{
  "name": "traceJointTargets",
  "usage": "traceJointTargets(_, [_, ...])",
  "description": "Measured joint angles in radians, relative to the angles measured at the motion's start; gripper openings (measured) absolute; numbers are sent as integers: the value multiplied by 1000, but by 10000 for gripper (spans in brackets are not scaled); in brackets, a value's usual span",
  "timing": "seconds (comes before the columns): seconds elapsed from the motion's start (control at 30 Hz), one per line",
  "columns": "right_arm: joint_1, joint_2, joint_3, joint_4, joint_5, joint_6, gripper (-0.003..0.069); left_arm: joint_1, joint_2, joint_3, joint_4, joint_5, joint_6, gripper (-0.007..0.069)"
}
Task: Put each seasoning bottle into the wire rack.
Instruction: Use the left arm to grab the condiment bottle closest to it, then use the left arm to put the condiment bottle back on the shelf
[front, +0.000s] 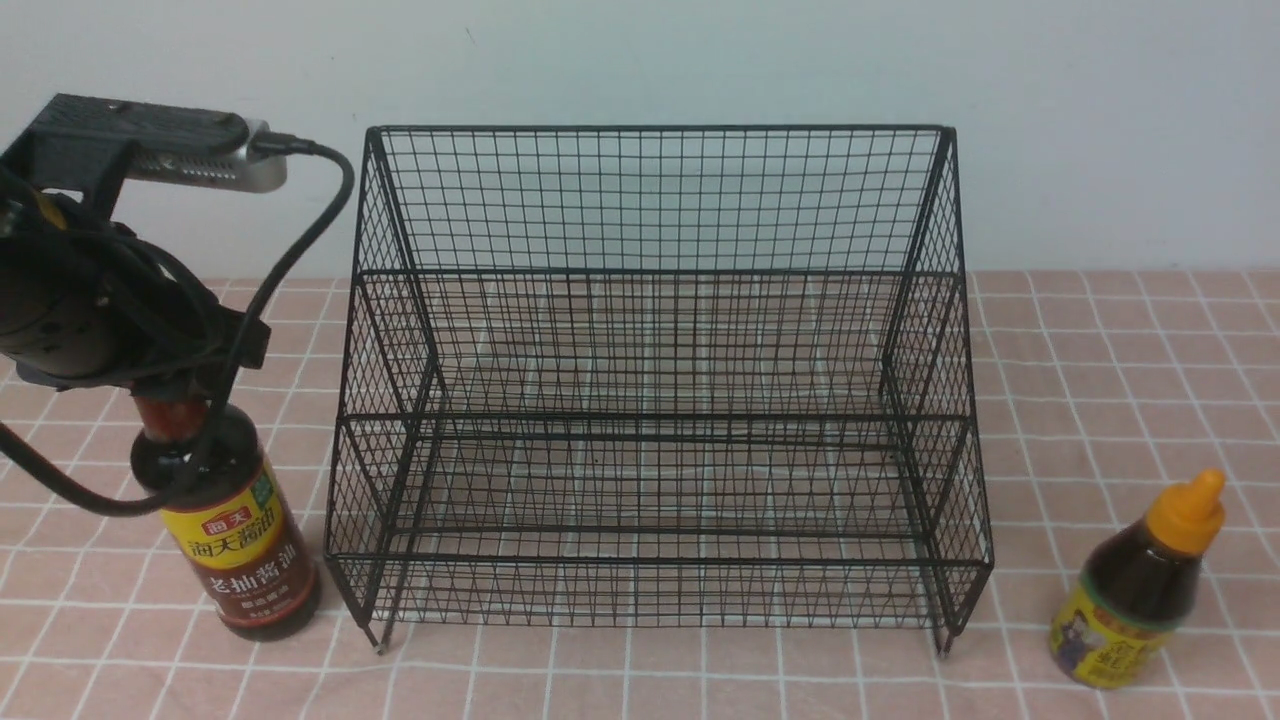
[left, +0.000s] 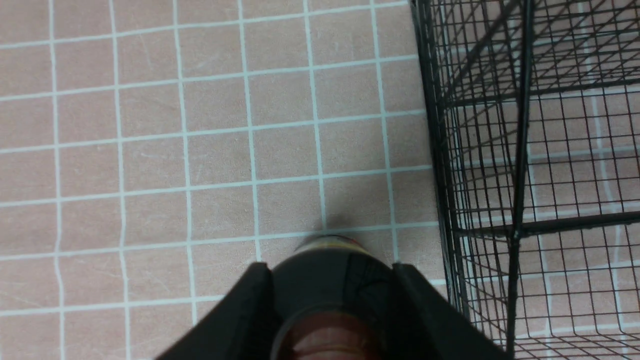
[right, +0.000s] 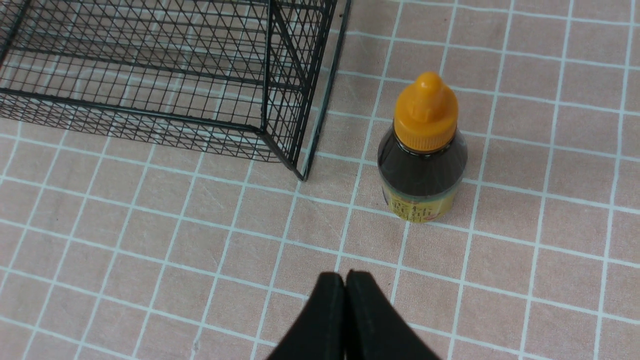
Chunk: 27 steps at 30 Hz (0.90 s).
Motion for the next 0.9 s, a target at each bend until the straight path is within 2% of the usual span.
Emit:
traceJointTargets(0.23, [0,0,0,4,0,0,-15,0,12,-60,18,79,2,265])
traceJointTargets(0.5, [0,0,0,20,0,0,-15,0,12,-238,31,195,3,263])
traceJointTargets(0.9, [0,0,0,20,0,-2,-15,0,-17,-466,-11,250,44,262])
